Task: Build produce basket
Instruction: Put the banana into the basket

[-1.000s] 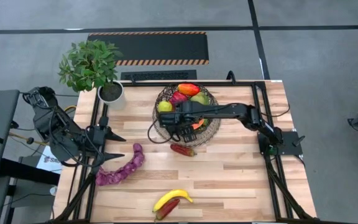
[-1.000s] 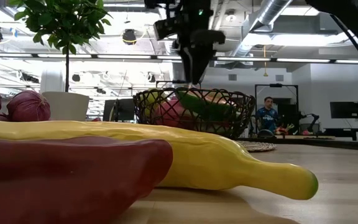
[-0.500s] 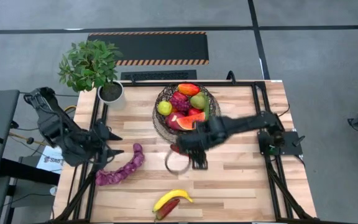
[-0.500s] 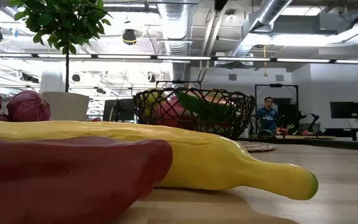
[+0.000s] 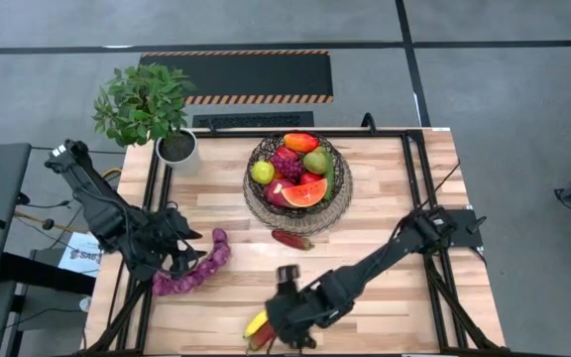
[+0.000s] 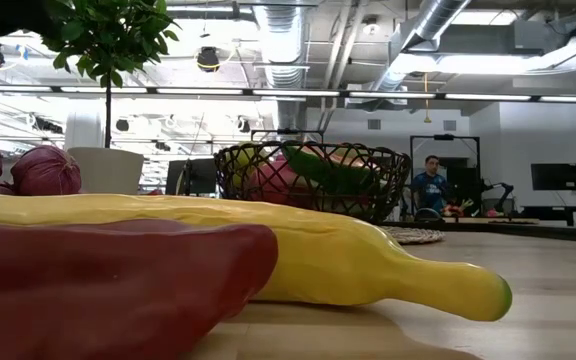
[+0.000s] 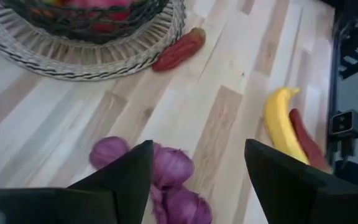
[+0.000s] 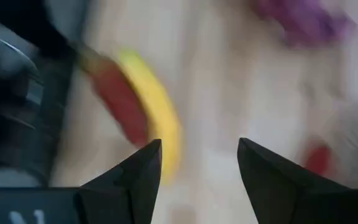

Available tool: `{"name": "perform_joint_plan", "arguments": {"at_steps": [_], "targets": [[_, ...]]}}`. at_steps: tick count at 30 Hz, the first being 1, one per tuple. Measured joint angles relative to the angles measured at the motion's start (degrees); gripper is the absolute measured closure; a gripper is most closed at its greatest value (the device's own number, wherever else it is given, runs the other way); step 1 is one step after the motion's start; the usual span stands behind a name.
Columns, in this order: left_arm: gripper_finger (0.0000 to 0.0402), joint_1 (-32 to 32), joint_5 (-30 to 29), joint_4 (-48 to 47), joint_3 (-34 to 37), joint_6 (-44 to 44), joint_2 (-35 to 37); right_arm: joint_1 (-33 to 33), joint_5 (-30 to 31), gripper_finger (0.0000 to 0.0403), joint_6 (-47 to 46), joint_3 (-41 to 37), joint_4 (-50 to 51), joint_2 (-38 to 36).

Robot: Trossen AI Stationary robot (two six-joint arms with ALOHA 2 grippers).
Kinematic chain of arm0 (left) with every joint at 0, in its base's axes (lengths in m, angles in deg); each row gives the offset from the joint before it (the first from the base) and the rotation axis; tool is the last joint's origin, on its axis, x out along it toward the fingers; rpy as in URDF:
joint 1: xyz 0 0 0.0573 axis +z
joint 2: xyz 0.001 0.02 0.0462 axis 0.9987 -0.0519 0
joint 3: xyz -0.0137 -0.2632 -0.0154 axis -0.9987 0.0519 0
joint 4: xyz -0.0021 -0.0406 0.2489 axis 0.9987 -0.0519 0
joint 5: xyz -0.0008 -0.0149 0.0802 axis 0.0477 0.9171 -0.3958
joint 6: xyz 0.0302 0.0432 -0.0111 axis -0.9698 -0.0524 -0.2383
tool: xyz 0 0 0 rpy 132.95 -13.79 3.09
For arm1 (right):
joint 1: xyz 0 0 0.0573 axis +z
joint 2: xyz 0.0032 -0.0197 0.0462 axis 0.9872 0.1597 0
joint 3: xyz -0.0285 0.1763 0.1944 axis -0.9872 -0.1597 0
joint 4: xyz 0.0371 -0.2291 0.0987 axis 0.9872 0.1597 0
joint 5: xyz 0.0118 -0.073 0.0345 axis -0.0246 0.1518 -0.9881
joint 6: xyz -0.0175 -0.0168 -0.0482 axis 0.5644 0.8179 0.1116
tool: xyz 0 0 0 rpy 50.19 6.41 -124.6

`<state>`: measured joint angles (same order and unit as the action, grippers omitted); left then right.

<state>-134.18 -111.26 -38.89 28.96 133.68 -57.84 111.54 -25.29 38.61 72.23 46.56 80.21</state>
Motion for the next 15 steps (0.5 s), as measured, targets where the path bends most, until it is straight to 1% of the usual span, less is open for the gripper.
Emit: {"name": "perform_joint_plan", "arguments": {"at_steps": [4,7,12,13,15], "targets": [[0.0165,0.0,-0.3,3.2,1.1,-1.1,0.0,0.3,-1.2,0.0173,5.9,0.1,-15.1,2.5],[0.0165,0.0,-0.4,4.1,1.1,-1.5,0.0,-0.3,-5.6,0.0173,9.1,0.2,-21.3,5.0],[0.0164,0.0,-1.7,5.1,1.1,-2.4,0.0,-2.1,-17.6,0.0173,9.0,0.1,-24.0,9.5],[0.0165,0.0,-2.1,5.1,1.1,-2.4,0.0,-2.5,-18.7,0.0173,8.7,0.1,-23.8,10.1],[0.0165,0.0,-2.4,5.0,1.1,-2.4,0.0,-3.0,-19.0,0.0173,8.1,0.1,-23.1,11.6]]}}
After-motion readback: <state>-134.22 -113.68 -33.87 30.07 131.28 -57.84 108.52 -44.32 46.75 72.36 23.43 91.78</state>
